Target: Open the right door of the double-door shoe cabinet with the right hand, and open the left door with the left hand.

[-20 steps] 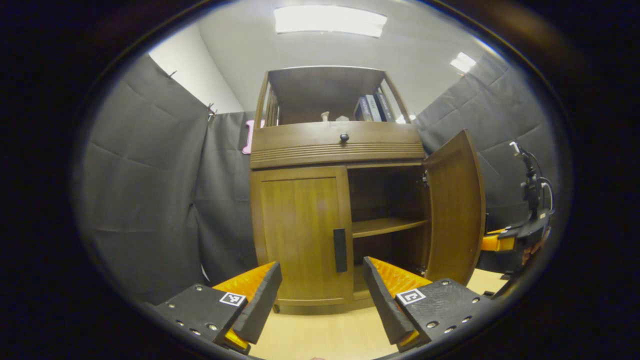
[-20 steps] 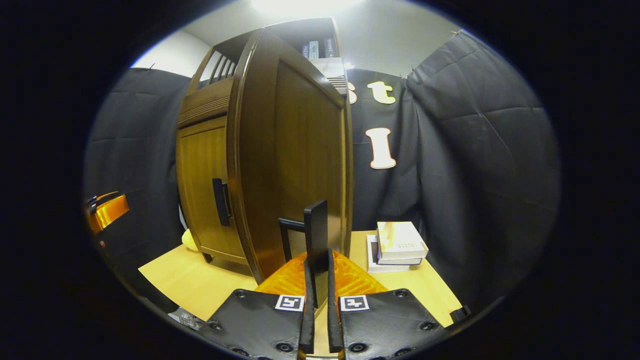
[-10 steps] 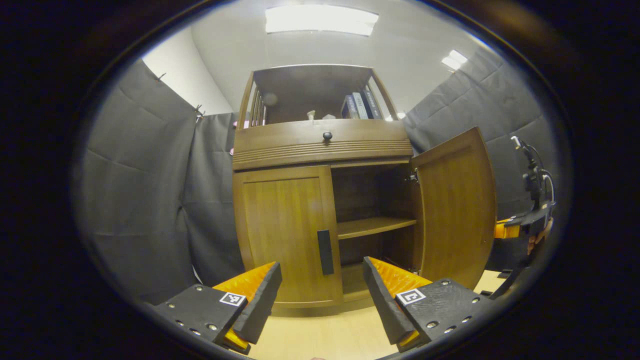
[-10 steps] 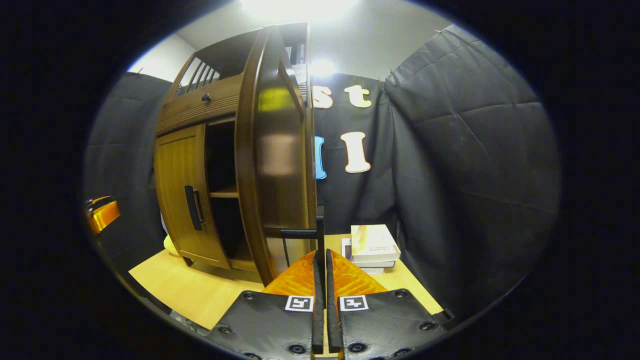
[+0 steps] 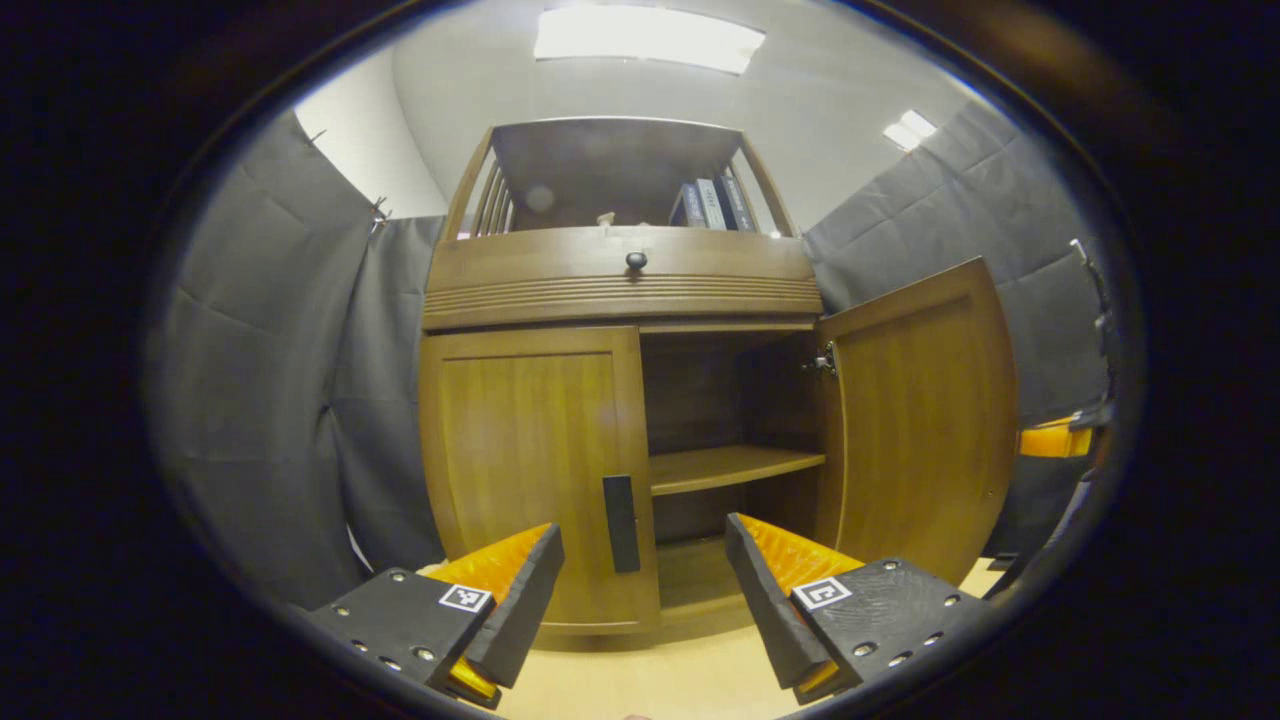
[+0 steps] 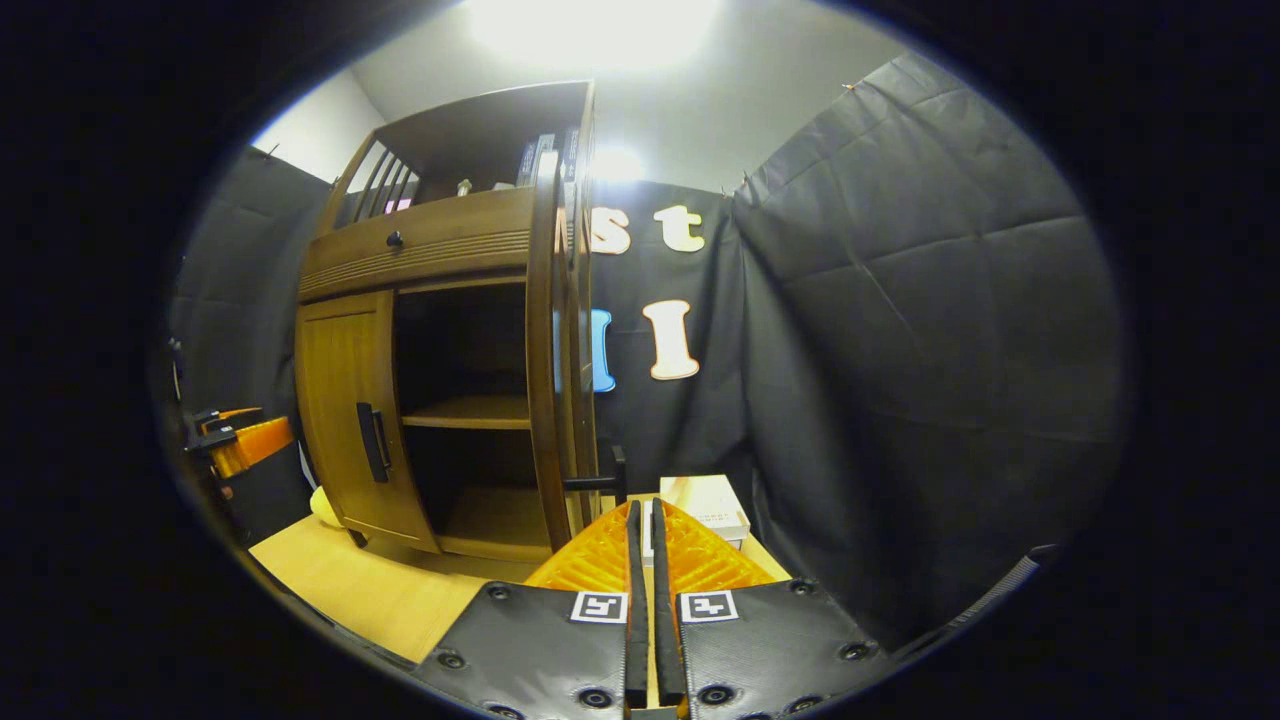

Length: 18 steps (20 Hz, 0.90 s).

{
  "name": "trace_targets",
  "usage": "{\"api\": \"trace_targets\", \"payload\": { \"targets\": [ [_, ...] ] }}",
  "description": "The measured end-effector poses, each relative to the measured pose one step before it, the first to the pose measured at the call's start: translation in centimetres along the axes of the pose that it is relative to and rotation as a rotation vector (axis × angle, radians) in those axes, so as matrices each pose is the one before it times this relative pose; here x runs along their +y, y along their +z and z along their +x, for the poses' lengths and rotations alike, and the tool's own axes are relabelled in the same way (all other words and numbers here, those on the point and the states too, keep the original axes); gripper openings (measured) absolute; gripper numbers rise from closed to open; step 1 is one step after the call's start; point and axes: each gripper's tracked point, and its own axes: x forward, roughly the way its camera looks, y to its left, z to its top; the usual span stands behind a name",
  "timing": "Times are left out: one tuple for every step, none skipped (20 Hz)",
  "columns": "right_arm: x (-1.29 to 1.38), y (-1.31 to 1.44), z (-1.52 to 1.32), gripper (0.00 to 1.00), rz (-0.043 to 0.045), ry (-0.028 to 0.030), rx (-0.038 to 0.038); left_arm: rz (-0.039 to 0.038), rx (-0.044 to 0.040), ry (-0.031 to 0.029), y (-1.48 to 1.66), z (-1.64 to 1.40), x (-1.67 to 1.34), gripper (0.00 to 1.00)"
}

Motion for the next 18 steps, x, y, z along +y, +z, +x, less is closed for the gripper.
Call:
{"api": "trace_targets", "payload": {
  "targets": [
    [0.039,0.437,-0.654,0.25,0.00430,0.00042,-0.01044,-0.00076,-0.00234,-0.00409,-0.157,0.784,-0.032,0.95],
    [0.216,0.430,-0.551,0.28,0.00280,-0.00126,-0.01111,0.00136,-0.00181,-0.00276,-0.061,0.808,0.041,0.95],
    [-0.025,0.506,-0.599,0.50,0.00083,-0.00661,-0.01321,0.00123,0.00026,-0.00296,-0.247,0.669,-0.013,0.95],
    [-0.422,0.140,-0.351,0.71,-0.00214,-0.01319,-0.01335,0.00238,0.00102,-0.00015,-0.260,0.720,-0.010,0.95],
    [-0.316,0.328,-0.756,0.93,-0.00569,-0.01717,-0.01146,0.00124,0.00132,0.00184,-0.341,0.564,0.104,0.95],
    [-0.188,0.099,-0.470,0.96,-0.00680,-0.01014,-0.00388,-0.00076,0.00507,0.00541,-0.552,0.975,0.355,0.95],
    [-0.230,0.025,-0.535,0.92,-0.00581,-0.01003,-0.00222,-0.00339,0.00623,0.00619,-0.532,0.965,0.309,0.95],
    [-0.172,-0.099,-0.347,0.92,-0.00476,-0.00721,0.00254,-0.00335,0.00724,0.00584,-0.452,0.840,0.204,0.95],
    [-0.177,-0.085,-0.265,0.95,-0.00272,-0.00868,0.00337,-0.00339,0.00946,0.00592,-0.574,0.848,0.209,0.95],
    [-0.219,-0.133,-0.239,0.95,-0.00001,-0.00776,0.00422,-0.00501,0.00708,0.00587,-0.651,0.815,0.197,0.95],
    [-0.123,-0.052,-0.159,0.92,0.00263,-0.00785,0.00548,-0.00374,0.00749,0.00539,-0.606,0.760,0.361,0.95],
    [-0.193,-0.184,-0.200,0.92,0.00328,-0.00731,0.00604,-0.00079,0.00753,0.00483,-0.420,0.780,0.135,0.95],
    [-0.070,-0.117,-0.084,0.96,0.00302,-0.00729,0.00611,0.00072,0.00453,0.00423,-0.367,0.875,0.049,0.95],
    [-0.169,-0.118,-0.191,0.95,0.00152,-0.00669,0.00580,0.00217,0.00370,0.00376,-0.235,0.837,0.101,0.95],
    [-0.201,-0.195,-0.127,0.95,-0.00039,-0.00725,0.00664,0.00166,0.00203,0.00530,-0.357,0.666,0.130,0.95],
    [-0.152,-0.204,-0.105,0.95,-0.00019,-0.00702,0.00457,-0.00010,0.00435,0.00606,-0.344,0.685,0.119,0.95],
    [-0.147,-0.096,-0.144,0.92,0.00023,-0.00493,0.00531,-0.00355,0.00587,0.00245,-0.515,0.525,0.264,0.95],
    [-0.205,-0.200,-0.138,0.95,-0.00026,-0.00559,0.00544,-0.00460,0.00431,0.00544,-0.343,0.698,0.125,0.95]
  ]
}}
